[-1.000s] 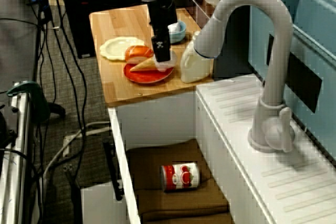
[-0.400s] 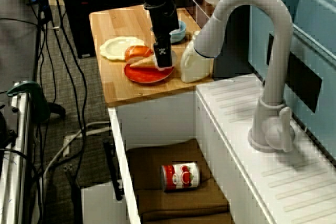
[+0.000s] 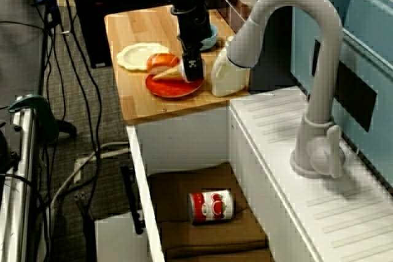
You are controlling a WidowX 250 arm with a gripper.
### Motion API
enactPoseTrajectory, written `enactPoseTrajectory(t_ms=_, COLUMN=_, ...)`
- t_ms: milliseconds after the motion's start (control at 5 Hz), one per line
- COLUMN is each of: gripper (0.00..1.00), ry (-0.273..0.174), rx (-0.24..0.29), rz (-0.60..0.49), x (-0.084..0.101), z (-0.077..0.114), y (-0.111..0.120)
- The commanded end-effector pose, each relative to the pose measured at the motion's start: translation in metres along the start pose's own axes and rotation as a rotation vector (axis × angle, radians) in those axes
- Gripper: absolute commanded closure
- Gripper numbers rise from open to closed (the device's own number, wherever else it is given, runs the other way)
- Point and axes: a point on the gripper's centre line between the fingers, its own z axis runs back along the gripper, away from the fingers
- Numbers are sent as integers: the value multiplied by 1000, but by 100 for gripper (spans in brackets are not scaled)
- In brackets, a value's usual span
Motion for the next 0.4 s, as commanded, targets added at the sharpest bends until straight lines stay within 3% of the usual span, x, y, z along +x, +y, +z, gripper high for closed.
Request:
enactPoseTrajectory(t_ms=0, gripper=100, ry=-20, rx=-8, rz=10, x=8, z=22, y=12)
enactPoseTrajectory(t_ms=200, gripper=100, ry=-8, rx=-47, rz=36, x=7, z=35, y=19)
